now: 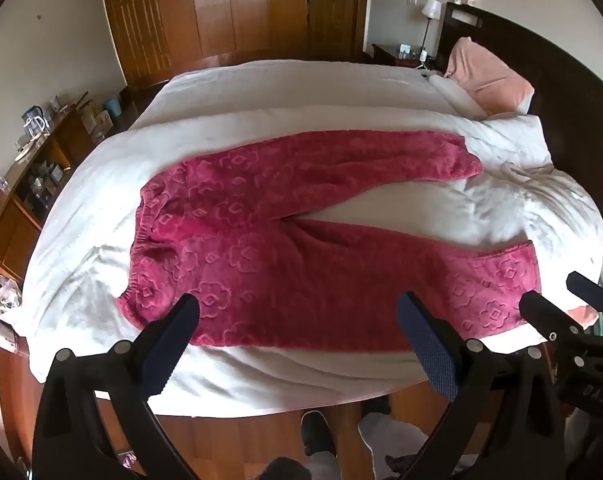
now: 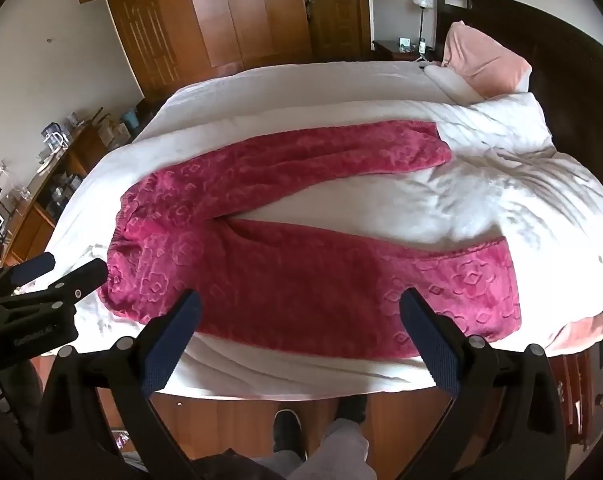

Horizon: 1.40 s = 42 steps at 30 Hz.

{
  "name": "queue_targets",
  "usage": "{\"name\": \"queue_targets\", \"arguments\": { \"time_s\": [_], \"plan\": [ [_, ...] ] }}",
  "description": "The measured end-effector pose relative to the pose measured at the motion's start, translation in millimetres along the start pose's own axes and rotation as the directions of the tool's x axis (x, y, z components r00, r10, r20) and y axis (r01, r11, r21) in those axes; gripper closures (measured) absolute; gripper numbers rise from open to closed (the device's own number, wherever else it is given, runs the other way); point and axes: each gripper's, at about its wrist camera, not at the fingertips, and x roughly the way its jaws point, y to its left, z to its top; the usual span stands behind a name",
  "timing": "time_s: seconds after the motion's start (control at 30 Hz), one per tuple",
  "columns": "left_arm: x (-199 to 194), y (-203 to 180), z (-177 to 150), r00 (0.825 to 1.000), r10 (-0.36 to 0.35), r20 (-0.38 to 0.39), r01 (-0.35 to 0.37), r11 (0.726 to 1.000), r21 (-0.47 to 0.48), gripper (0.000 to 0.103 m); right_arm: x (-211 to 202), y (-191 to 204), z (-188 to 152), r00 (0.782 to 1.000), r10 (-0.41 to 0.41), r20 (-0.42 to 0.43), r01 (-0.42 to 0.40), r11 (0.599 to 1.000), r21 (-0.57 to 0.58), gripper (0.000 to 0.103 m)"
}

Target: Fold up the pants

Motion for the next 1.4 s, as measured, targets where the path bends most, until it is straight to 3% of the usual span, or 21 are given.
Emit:
{"name": "queue_targets", "arguments": {
  "time_s": [0.27, 1.4],
  "plan": [
    [0.1, 0.8, 0.6, 1.0, -0.003, -0.005, 0.003, 1.0, -0.005, 0.005, -1.9, 0.0, -2.1, 1.0, 0.01, 0.016, -0.01, 1.0, -0.007, 0.003],
    [19.4, 31.5, -3.9, 0.997, 0.021, -0.076, -0.025, 0.998, -0.056, 0.005, 27.0, 16.8, 4.8, 0.997, 0.019, -0.072, -0.019, 1.0, -0.002, 0.003]
  ]
}}
